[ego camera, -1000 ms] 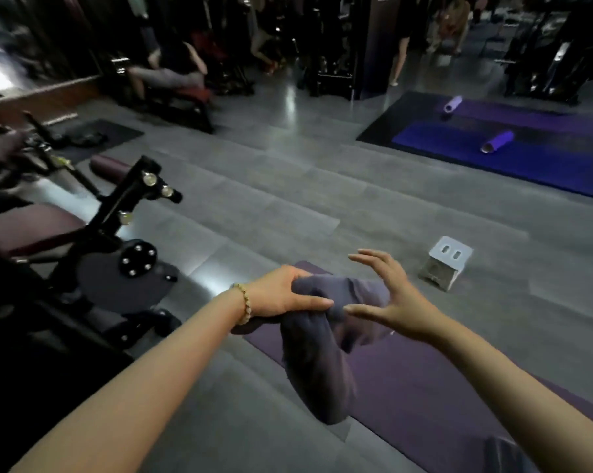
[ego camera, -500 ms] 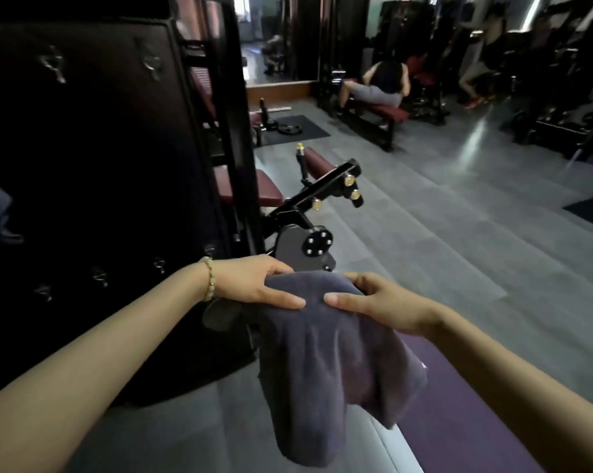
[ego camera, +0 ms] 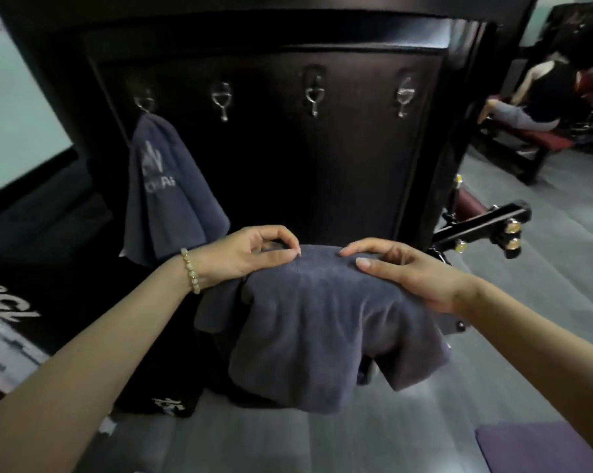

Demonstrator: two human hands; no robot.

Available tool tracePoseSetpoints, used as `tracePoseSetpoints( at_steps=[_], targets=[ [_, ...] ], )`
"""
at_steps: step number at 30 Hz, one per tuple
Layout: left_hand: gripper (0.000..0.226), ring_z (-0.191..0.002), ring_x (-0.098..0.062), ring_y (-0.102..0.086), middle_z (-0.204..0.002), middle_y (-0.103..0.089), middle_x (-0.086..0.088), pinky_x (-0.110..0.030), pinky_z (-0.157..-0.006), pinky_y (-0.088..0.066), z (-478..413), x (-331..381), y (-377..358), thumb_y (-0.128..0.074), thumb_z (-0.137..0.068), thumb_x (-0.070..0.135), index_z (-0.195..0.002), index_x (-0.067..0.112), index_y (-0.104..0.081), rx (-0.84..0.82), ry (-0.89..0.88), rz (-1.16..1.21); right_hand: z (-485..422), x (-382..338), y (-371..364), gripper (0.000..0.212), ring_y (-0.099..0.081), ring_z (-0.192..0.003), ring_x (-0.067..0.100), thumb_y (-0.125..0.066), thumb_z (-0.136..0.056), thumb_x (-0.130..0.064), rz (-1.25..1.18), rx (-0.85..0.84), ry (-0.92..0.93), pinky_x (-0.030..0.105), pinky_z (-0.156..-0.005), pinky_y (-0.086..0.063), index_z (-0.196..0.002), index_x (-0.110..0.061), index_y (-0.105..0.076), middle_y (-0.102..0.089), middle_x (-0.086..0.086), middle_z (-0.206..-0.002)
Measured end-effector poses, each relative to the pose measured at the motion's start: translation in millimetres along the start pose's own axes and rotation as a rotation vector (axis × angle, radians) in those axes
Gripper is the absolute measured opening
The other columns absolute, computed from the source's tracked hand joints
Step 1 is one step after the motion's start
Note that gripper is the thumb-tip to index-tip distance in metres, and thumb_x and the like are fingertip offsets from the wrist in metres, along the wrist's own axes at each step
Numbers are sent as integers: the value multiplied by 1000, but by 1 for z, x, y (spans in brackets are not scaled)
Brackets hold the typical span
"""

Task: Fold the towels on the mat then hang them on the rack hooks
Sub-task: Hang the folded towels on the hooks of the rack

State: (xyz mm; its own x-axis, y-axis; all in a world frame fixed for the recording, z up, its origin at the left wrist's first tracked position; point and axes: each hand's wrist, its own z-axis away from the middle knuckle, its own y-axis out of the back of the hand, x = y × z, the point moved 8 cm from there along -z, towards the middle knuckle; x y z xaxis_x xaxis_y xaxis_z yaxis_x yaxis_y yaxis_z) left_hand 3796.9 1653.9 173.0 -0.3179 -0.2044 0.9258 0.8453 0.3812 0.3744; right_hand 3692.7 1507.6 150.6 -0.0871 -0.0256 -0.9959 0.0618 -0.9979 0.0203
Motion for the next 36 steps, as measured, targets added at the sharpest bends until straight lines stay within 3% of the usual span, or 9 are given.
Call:
tracePoseSetpoints(
  at_steps=[4,9,13,17,21,23,27,33,36],
  targets=[
    [21,-99,4,-63,-96,-71,17,-8,-86,-43,20,10,71,-65,-76,30,-95,23,-70,89,-11,-196,-59,-42,-21,16,-67,-93,8,-64,-80,-20,190,-32,87,18,-78,-51,-91,-20,-76,-73,-2,-97],
    [15,-91,9,-63,-88,-71,22,-4,-77,-44,35,44,138,-69,-79,24,-93,28,-72,278,-95,-331,-105,-106,-43,22,-67,-101,8,-67,-82,-17,448,15,315,17,-84,-51,-103,-11,-73,-73,-3,-102],
    [17,-92,10,-62,-88,-70,20,-4,-81,-43,37,79,185,-71,-81,20,-96,26,-71,502,-257,-449,-128,-160,-50,22,-66,-96,1,-68,-83,-23,634,209,609,15,-87,-49,-104,-17,-71,-71,-10,-99],
    [16,-93,8,-61,-97,-68,13,-7,-88,-42,20,93,215,-68,-86,21,-102,23,-71,681,-352,-577,-152,-191,-44,23,-60,-77,-1,-67,-87,-31,919,475,808,14,-80,-45,-107,-20,-72,-66,-9,-88],
    [20,-91,1,-56,-95,-62,13,-13,-82,-41,-6,70,231,-63,-88,33,-105,25,-72,811,-285,-715,-187,-178,-37,32,-64,-80,23,-62,-88,-41,1130,596,742,37,-78,-51,-112,-22,-71,-67,6,-90],
    [22,-89,-4,-56,-91,-58,13,-19,-75,-41,-12,59,232,-59,-89,40,-106,30,-70,872,-250,-785,-197,-167,-33,33,-63,-80,27,-61,-89,-42,1144,636,703,43,-75,-52,-116,-24,-69,-65,6,-89],
    [29,-88,-7,-56,-98,-61,8,-22,-70,-41,-15,49,225,-50,-92,49,-111,34,-66,935,-244,-849,-199,-156,-28,32,-62,-79,21,-58,-90,-46,1040,723,703,40,-69,-51,-116,-30,-68,-63,0,-88],
    [60,-103,-21,-44,-111,-49,-2,-26,-88,-27,-13,27,196,-41,-82,67,-118,24,-63,945,-185,-1031,-199,-141,-28,30,-59,-81,13,-54,-91,-51,949,798,625,34,-67,-47,-111,-34,-69,-59,-8,-88],
    [67,-111,-21,-39,-118,-46,-2,-26,-90,-20,-14,24,182,-44,-78,71,-121,23,-60,900,-141,-1027,-197,-140,-32,35,-53,-88,12,-53,-90,-52,929,810,645,30,-73,-42,-112,-29,-70,-50,-6,-94]
  ],
)
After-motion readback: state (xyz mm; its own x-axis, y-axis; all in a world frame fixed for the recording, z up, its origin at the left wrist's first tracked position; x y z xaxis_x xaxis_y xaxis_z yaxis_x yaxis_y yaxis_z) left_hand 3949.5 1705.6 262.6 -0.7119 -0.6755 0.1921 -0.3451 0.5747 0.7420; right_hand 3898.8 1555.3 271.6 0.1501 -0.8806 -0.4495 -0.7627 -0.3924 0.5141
